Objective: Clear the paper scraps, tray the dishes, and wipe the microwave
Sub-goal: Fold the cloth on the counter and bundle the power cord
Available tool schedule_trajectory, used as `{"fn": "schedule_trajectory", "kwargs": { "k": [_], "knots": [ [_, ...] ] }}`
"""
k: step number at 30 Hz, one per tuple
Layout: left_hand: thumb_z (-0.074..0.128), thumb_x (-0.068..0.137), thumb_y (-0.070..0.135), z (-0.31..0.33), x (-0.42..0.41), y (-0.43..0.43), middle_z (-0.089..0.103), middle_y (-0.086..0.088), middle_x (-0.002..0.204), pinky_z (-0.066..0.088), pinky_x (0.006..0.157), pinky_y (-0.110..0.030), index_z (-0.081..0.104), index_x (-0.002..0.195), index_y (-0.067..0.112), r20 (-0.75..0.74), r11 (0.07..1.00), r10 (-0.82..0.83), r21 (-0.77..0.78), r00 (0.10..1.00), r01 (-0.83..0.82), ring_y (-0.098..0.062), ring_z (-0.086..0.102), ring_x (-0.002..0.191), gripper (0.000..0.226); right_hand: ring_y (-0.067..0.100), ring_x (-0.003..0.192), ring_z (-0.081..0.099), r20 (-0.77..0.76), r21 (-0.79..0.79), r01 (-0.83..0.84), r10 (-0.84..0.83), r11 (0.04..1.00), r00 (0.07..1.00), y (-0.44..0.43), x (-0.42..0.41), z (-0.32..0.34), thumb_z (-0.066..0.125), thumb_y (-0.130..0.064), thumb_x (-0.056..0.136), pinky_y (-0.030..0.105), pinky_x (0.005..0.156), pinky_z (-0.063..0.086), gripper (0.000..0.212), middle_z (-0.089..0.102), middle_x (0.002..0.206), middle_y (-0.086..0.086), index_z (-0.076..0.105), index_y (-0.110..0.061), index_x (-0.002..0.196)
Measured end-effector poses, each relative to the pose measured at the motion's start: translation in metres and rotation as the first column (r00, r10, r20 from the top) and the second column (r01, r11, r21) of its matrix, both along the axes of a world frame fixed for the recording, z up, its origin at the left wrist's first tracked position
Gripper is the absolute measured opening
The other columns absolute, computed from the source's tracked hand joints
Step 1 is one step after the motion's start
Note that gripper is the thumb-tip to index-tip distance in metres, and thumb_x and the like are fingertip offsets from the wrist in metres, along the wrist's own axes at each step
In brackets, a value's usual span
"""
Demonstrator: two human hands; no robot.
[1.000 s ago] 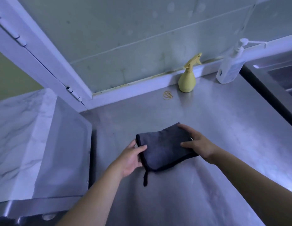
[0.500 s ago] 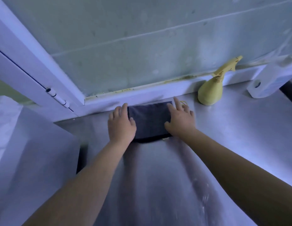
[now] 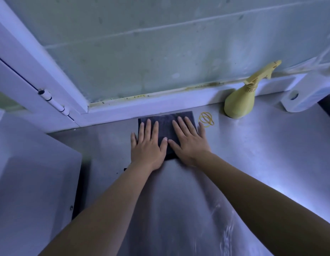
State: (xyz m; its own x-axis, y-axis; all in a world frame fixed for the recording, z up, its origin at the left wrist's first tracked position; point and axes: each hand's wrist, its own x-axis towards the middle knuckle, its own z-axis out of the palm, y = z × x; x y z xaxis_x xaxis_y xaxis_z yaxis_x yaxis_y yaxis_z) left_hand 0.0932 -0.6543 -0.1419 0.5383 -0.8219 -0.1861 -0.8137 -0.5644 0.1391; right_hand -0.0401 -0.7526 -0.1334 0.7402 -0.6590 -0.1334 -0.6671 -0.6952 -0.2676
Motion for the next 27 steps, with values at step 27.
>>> {"fn": "schedule_trajectory", "kwargs": {
  "k": [27],
  "knots": [
    [0.032,0.105,0.031,0.021,-0.039,0.056,0.005,0.000,0.168,-0.001,0.125,-0.036,0.017,0.159,0.023,-0.191,0.981,-0.126,-0.172,0.973,0.093,-0.019,-0.004,0.154,0.057,0.032,0.107,0.044,0.056,-0.267,0.416,-0.417,0.869,0.907,-0.051,-0.035,0.014,0.052,-0.009,0.087,0.042,0.087,0.020,0.020,0.061,0.098,0.004,0.070,-0.014,0.093]
  ]
}}
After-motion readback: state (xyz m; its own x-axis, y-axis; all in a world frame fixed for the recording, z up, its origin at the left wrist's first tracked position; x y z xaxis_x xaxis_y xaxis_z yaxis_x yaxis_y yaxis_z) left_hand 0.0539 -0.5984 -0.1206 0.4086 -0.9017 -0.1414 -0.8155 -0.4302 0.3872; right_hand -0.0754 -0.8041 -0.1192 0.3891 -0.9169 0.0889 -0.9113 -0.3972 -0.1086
